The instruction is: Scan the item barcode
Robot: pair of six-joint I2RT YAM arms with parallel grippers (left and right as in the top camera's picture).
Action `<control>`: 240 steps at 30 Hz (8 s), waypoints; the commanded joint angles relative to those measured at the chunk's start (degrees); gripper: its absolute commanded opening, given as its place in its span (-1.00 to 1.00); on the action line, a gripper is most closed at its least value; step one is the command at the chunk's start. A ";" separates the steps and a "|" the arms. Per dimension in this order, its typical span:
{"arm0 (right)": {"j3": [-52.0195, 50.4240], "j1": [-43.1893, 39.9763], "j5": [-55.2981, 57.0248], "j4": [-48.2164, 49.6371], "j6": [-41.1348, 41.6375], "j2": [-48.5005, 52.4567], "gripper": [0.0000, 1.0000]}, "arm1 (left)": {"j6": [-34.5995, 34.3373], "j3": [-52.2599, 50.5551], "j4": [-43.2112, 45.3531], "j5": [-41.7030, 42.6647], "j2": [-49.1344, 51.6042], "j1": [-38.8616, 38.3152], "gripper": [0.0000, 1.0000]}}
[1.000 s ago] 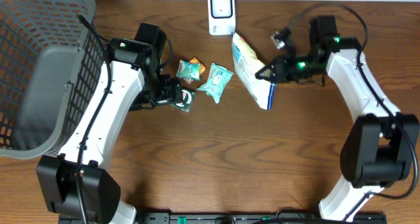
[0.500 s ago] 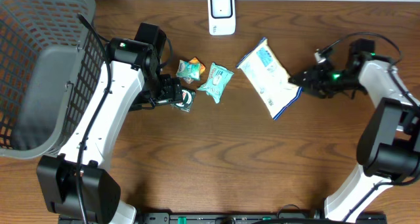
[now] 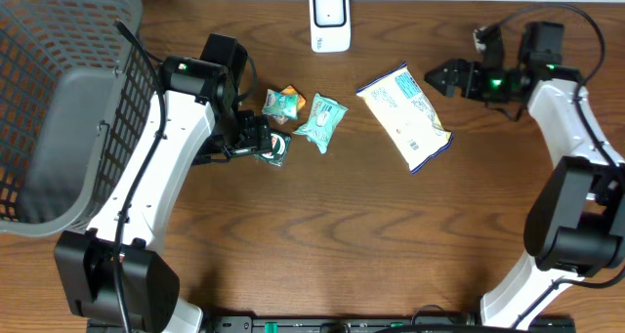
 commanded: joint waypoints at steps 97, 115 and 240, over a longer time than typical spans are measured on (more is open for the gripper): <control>3.72 8.76 -29.59 9.11 17.49 -7.43 -0.98 | 0.37 0.61 -0.39 -0.11 0.22 0.00 0.95; 3.67 11.47 -20.94 15.13 13.79 -14.36 -0.98 | 0.37 0.61 -0.39 -0.11 0.22 0.00 0.96; -1.57 25.51 38.62 -6.75 19.67 4.59 -0.98 | 0.37 0.61 -0.39 -0.11 0.22 0.00 0.95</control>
